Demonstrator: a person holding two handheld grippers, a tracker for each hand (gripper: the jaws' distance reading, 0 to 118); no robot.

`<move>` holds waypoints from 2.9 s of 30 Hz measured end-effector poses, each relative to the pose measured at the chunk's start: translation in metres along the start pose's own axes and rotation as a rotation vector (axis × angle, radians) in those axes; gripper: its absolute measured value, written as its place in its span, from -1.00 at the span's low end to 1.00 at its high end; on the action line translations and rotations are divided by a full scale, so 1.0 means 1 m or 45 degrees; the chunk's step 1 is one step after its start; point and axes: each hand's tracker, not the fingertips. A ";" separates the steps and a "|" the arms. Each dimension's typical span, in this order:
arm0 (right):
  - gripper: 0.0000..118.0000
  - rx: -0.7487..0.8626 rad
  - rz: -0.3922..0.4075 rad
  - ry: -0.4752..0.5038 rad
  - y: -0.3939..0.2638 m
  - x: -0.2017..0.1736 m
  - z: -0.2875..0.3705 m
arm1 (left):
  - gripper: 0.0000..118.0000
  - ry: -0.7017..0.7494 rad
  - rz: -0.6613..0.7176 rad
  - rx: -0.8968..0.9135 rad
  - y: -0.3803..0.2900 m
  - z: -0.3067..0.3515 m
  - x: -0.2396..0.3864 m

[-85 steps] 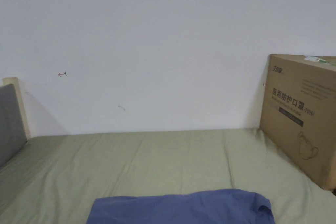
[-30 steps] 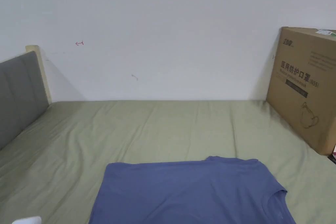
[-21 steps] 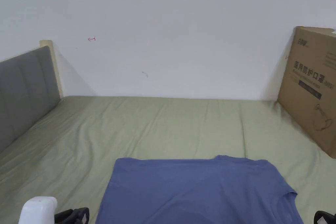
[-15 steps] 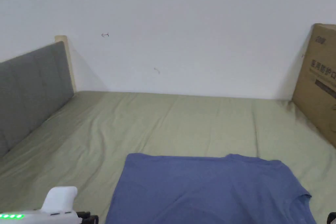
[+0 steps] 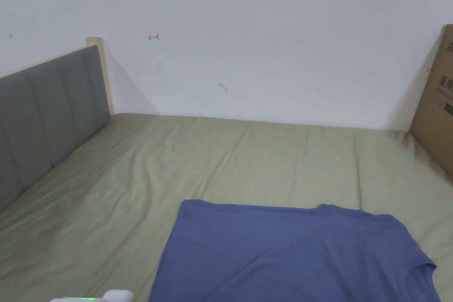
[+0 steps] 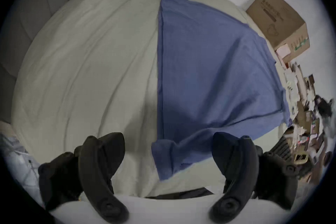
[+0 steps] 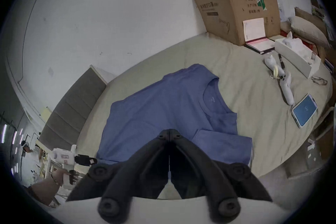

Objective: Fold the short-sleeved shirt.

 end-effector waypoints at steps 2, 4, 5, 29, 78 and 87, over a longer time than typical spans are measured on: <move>-1.00 -0.011 -0.005 -0.012 -0.001 0.001 -0.002 | 0.72 0.093 -0.091 -0.005 -0.005 -0.012 0.009; -1.00 -0.013 -0.010 -0.019 -0.001 0.003 -0.002 | 0.69 0.127 -0.119 0.040 -0.011 -0.009 0.014; -1.00 -0.012 -0.010 -0.016 -0.002 0.004 -0.001 | 0.67 0.126 -0.101 0.048 -0.013 -0.006 0.017; 0.85 -0.666 0.165 -0.447 -0.015 0.111 -0.093 | -0.93 -0.049 0.047 0.257 -0.018 0.064 0.035; -0.92 -0.380 0.178 -0.196 0.073 0.051 -0.050 | -0.93 -0.127 0.090 0.392 0.052 0.082 0.023; -0.92 -0.397 0.171 -0.259 0.136 0.060 -0.175 | -0.93 -0.052 0.084 0.343 0.149 0.015 0.023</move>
